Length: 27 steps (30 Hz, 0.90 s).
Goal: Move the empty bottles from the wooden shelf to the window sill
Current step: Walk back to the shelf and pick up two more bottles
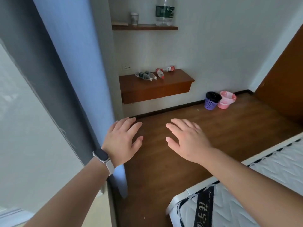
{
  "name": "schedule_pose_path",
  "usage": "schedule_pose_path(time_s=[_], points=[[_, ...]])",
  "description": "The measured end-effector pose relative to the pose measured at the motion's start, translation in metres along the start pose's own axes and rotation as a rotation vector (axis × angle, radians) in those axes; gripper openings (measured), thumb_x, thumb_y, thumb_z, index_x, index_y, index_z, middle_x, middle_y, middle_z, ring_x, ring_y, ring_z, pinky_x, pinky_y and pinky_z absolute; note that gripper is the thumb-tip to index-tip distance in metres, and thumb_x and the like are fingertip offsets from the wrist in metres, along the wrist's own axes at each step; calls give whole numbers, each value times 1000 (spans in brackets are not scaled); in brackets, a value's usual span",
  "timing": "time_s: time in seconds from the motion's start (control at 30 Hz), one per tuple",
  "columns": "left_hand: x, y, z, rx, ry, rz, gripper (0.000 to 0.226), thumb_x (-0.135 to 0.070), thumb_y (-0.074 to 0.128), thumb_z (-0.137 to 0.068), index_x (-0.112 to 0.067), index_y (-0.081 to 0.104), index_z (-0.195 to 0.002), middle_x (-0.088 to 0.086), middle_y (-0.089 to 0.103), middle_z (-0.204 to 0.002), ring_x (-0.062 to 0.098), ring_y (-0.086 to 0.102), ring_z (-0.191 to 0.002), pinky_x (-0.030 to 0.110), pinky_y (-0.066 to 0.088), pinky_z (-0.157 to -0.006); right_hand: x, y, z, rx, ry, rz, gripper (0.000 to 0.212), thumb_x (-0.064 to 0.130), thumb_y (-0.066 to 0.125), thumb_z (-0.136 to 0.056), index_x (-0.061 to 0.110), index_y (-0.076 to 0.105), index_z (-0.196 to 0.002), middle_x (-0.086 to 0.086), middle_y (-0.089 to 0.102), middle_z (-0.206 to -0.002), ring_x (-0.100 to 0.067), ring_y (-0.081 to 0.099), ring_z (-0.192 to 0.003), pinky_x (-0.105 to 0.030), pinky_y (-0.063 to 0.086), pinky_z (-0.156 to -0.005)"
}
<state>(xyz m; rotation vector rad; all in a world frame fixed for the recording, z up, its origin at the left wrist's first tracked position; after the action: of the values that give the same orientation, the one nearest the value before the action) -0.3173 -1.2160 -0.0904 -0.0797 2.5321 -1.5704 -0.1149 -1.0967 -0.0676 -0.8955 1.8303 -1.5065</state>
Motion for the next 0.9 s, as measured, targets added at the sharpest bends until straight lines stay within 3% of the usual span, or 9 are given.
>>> schedule_pose_path(time_s=[0.4,0.67,0.9], points=[[31,47,-81,33,25,-56,50,-43,45,-91,-16,67,-127,10,67,-129,36,63,-117,53,50,-98,-41,34,-86,20,11,-26,58,53,31,-93,22,57,-135,-3,56,-140,-27,52,-128,-46,45,-101],[42,76,-189,103,59,-132,53,-44,39,-94,-16,66,-130,9,68,-128,35,64,-118,51,50,-97,-108,52,-170,-32,49,-87,53,50,37,-94,20,60,-132,-4,58,-136,-27,55,-123,-44,46,-99],[39,98,-285,71,118,-163,48,-45,44,-95,-18,69,-126,9,69,-129,32,64,-121,53,51,-99,-168,54,-232,-35,80,-103,55,55,32,-97,27,50,-141,0,51,-146,-23,47,-135,-41,38,-110]])
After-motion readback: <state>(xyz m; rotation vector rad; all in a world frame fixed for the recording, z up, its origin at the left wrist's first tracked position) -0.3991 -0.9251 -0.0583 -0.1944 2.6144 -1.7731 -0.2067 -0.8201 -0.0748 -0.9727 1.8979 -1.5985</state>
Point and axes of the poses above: each hand's wrist, its own z-axis away from the middle knuckle, its own y-axis out of the palm, x = y × z, the point moved 3 cm from there along -z, towards the middle knuckle
